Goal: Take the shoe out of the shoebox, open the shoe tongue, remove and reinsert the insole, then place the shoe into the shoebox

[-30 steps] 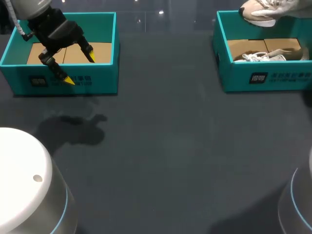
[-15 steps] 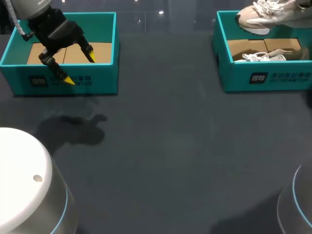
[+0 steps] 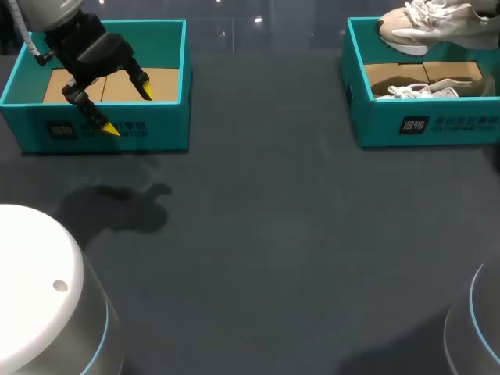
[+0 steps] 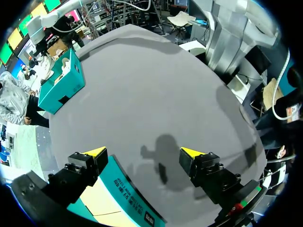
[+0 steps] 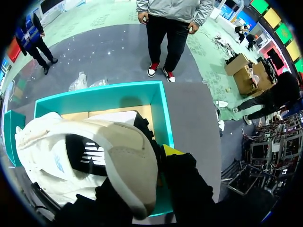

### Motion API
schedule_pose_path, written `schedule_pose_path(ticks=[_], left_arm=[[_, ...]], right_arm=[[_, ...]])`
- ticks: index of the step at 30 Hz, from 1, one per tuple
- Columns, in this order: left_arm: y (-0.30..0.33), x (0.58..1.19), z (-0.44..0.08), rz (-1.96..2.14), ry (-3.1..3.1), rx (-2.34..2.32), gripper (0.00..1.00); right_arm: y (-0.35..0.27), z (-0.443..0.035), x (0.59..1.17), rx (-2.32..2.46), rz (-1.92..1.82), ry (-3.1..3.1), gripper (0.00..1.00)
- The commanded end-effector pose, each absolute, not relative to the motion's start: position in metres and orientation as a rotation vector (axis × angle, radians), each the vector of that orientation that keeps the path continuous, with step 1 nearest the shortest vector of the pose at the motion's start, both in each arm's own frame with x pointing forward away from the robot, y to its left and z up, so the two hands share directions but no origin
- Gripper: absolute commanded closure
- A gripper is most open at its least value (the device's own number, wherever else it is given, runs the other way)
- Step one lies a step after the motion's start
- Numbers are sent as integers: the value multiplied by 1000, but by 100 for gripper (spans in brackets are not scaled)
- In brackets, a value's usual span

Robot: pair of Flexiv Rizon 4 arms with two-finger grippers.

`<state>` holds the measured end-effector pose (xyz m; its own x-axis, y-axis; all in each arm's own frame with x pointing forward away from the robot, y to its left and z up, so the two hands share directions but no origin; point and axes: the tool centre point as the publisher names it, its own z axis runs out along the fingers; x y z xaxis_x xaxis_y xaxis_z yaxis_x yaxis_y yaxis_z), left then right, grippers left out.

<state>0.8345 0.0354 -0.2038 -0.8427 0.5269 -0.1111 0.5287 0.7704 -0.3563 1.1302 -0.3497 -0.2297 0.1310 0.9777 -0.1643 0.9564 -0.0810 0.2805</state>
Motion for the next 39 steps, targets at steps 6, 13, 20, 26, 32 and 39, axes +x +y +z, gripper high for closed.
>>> schedule_pose_path(ticks=[6,13,20,26,32,39], left_arm=[[36,835,-204,-593,2952,881,0],[36,835,-204,-593,2952,881,0],[36,835,-204,-593,2952,881,0],[36,835,-204,-593,2952,881,0],[36,835,-204,-593,2952,881,0],[36,835,-204,-593,2952,881,0]], right_arm=[[-348,-253,1141,2138,68,1843,100],[-346,-262,1146,2167,44,1818,100],[-345,-271,1153,2173,11,1790,100],[-348,-281,1156,2179,5,1782,100],[-349,-288,1155,2186,2,1782,100],[-350,-296,1152,2191,-8,1786,100]])
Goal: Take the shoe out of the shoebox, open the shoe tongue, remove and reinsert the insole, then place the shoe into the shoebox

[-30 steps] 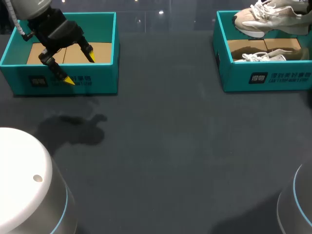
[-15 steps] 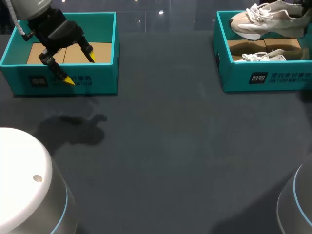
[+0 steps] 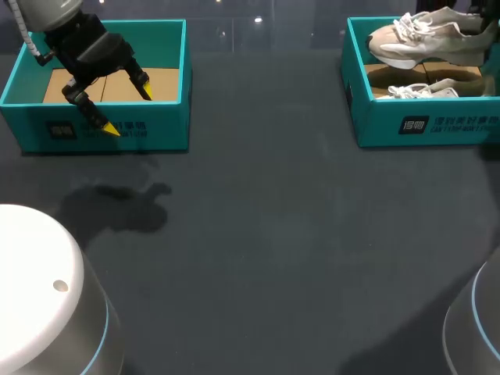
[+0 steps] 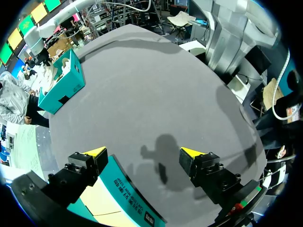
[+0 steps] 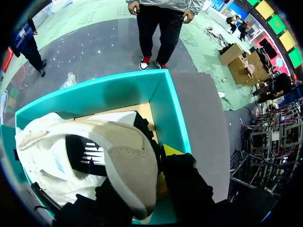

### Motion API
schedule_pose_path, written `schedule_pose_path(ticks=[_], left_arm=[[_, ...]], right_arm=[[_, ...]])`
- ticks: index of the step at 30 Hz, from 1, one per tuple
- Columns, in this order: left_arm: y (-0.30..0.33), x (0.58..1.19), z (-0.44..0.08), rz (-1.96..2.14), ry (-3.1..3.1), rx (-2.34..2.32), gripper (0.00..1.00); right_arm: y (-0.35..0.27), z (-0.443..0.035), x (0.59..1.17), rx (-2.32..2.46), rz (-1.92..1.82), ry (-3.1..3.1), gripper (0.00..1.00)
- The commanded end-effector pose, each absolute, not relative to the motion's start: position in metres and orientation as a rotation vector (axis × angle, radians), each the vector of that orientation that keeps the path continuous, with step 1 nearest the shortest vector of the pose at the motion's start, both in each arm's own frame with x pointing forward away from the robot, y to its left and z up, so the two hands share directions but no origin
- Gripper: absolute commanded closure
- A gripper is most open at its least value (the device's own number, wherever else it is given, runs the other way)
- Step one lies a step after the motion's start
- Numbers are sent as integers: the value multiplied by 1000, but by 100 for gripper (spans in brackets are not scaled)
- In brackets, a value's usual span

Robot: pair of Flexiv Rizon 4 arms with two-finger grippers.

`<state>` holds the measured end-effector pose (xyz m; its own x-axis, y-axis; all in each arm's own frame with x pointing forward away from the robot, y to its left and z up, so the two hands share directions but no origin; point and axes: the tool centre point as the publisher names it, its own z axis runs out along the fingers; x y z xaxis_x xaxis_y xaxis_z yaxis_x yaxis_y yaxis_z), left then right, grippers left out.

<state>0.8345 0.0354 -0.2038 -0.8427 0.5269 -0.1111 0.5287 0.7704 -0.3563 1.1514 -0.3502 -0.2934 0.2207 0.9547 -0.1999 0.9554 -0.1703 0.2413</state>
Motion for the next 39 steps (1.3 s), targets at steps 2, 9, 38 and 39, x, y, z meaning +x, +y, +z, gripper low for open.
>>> schedule_pose_path(ticks=[2,9,38,39], left_arm=[[36,835,-204,-593,2952,881,0],[36,835,-204,-593,2952,881,0],[36,835,-204,-593,2952,881,0],[36,835,-204,-593,2952,881,0]], right_arm=[[-350,-298,1152,2191,-13,1784,100],[-346,-306,1151,2185,-27,1784,100],[-339,-335,1149,2187,-54,1808,100],[-339,-336,1149,2187,-55,1809,100]])
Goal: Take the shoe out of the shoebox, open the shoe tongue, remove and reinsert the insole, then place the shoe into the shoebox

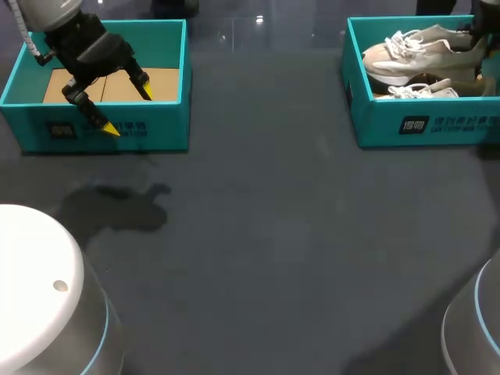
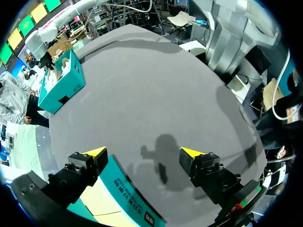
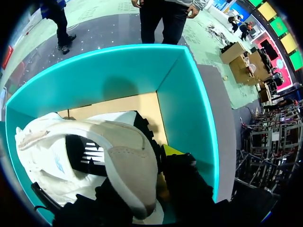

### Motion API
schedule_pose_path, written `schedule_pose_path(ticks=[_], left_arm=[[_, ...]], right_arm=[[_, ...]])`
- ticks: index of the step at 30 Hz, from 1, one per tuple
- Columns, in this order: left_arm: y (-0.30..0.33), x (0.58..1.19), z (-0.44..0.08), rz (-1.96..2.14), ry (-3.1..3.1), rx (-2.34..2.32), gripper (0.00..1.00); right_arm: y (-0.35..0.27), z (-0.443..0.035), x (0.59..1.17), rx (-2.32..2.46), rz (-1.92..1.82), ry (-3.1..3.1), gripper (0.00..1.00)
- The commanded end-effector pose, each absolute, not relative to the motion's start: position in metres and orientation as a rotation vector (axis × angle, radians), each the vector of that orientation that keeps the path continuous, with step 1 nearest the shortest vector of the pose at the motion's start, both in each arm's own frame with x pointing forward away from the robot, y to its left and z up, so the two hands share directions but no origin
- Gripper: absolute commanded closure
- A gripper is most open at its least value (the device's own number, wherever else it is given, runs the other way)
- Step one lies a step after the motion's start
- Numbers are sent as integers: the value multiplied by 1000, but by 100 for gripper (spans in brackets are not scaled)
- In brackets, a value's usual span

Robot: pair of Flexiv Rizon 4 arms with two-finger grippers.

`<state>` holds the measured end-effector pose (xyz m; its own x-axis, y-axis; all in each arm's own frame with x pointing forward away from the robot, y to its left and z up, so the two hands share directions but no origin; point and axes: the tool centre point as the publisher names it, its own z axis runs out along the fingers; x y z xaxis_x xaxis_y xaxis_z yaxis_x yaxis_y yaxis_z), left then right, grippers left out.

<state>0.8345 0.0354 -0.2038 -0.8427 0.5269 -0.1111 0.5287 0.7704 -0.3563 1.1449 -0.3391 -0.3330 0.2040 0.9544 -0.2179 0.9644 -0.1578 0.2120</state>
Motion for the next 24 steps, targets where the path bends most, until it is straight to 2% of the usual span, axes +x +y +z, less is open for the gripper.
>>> schedule_pose_path(ticks=[1,24], left_arm=[[36,835,-204,-593,2952,881,0],[36,835,-204,-593,2952,881,0]], right_arm=[[-339,-337,1149,2188,-57,1810,100],[-347,-359,1151,2193,-57,1860,100]])
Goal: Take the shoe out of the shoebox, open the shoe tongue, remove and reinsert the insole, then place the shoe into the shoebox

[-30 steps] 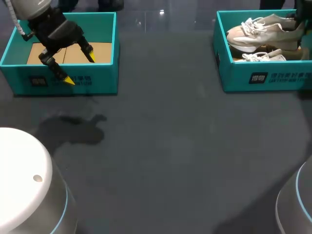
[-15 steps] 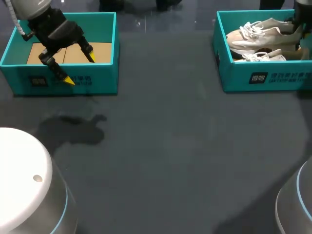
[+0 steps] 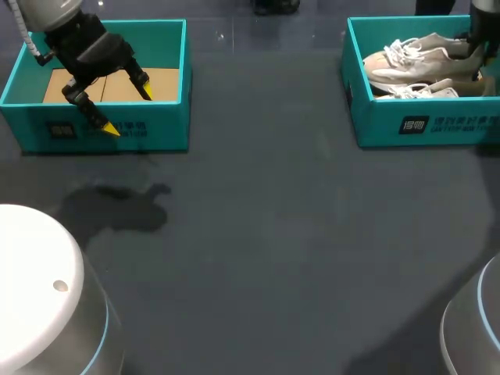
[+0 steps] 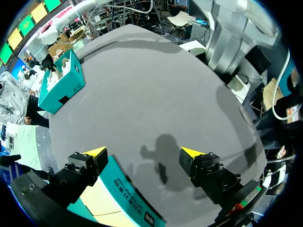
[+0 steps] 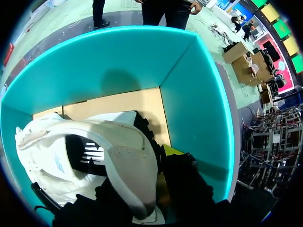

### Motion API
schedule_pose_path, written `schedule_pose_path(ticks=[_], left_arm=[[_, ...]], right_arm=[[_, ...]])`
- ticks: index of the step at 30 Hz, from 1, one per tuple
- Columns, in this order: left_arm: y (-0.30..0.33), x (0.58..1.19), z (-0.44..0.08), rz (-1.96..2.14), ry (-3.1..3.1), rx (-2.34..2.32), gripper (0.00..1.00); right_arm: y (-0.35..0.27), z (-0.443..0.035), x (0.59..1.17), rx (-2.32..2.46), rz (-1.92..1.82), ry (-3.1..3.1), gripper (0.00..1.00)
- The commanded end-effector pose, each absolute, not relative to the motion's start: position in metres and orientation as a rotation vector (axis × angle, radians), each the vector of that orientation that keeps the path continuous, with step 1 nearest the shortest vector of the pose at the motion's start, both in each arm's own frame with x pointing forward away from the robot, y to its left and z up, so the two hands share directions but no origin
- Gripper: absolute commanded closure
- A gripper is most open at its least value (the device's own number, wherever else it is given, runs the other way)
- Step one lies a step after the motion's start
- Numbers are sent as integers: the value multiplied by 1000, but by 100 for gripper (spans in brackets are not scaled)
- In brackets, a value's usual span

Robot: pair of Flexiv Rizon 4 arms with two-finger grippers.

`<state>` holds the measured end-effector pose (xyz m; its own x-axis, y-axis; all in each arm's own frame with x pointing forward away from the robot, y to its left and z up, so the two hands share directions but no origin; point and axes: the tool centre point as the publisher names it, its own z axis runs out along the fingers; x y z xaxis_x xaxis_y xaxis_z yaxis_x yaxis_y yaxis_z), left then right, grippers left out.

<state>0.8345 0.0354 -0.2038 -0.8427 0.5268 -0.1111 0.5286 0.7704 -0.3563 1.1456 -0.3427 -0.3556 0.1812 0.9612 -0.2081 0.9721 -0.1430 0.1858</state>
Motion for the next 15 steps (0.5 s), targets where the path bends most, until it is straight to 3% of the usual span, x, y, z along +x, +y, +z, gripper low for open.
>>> schedule_pose_path(ticks=[1,15], left_arm=[[36,835,-204,-593,2952,881,0],[36,835,-204,-593,2952,881,0]], right_arm=[[-347,-360,1151,2194,-58,1861,100],[-346,-371,1157,2206,-89,1875,100]])
